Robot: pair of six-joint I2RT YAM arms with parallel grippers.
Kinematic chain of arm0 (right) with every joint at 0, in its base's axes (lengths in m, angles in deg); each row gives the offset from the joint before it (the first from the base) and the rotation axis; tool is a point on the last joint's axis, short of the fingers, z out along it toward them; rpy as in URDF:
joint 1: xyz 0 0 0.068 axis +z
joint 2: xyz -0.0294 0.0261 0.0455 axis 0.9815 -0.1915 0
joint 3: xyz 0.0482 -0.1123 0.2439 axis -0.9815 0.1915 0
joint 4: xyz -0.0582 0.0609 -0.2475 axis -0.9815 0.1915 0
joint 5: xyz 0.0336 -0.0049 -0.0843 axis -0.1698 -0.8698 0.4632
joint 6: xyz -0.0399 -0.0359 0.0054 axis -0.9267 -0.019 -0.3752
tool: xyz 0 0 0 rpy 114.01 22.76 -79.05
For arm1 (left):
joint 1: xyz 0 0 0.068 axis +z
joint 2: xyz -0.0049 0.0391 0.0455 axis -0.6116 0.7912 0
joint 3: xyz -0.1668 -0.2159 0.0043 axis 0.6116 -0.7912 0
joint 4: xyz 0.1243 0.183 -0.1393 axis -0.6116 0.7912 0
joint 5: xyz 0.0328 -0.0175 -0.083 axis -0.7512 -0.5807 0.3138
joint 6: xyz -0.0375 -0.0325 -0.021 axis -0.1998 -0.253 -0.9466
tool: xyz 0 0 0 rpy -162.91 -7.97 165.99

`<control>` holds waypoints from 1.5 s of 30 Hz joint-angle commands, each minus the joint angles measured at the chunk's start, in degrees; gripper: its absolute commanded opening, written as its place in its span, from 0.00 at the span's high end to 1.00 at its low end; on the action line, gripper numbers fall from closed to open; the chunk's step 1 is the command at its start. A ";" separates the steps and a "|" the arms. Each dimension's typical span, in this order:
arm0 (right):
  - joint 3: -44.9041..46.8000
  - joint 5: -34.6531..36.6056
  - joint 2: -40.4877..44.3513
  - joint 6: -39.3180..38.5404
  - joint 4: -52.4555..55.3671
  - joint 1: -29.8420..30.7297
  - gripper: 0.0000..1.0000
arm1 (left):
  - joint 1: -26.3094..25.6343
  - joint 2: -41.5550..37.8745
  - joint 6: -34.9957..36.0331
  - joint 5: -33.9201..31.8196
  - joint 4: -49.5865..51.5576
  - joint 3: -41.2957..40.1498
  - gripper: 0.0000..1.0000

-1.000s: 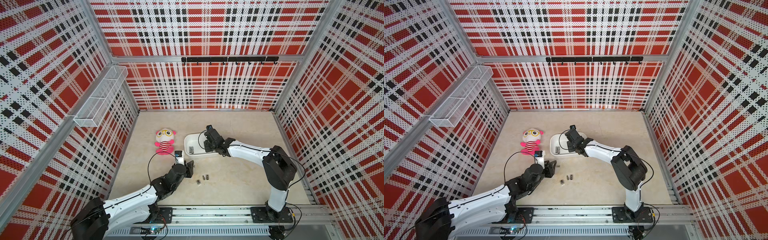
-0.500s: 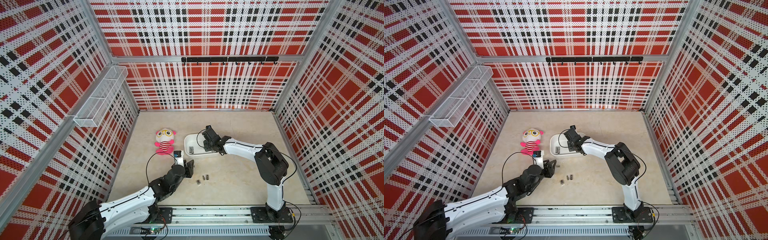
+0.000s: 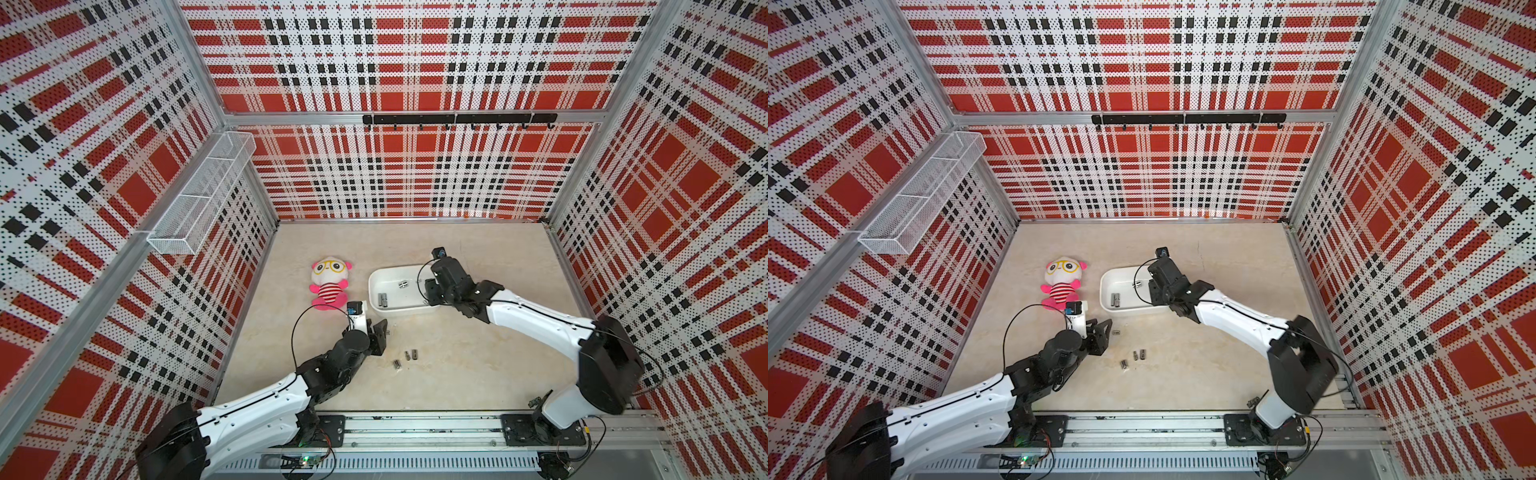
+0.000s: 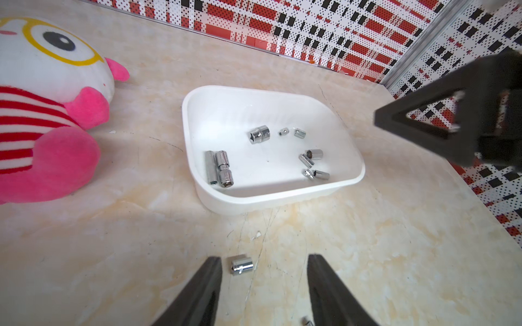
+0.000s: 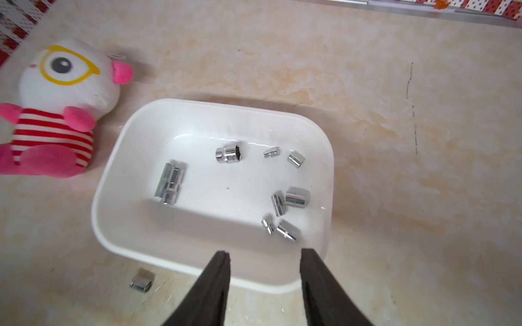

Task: Put the socket on the desktop into the storage box
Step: Pick up the socket head from the center of the board.

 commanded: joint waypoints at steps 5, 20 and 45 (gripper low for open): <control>16.59 -2.36 17.91 -2.00 -4.06 0.31 0.50 | -0.24 1.76 1.92 4.24 -3.02 -0.87 0.45; 36.07 0.83 32.00 -4.47 -18.45 2.67 0.46 | -8.45 -0.10 -2.57 -7.83 5.60 3.34 0.43; 43.71 11.96 41.88 1.28 -19.34 2.67 0.45 | -27.17 20.00 -34.69 -14.65 13.31 6.98 0.45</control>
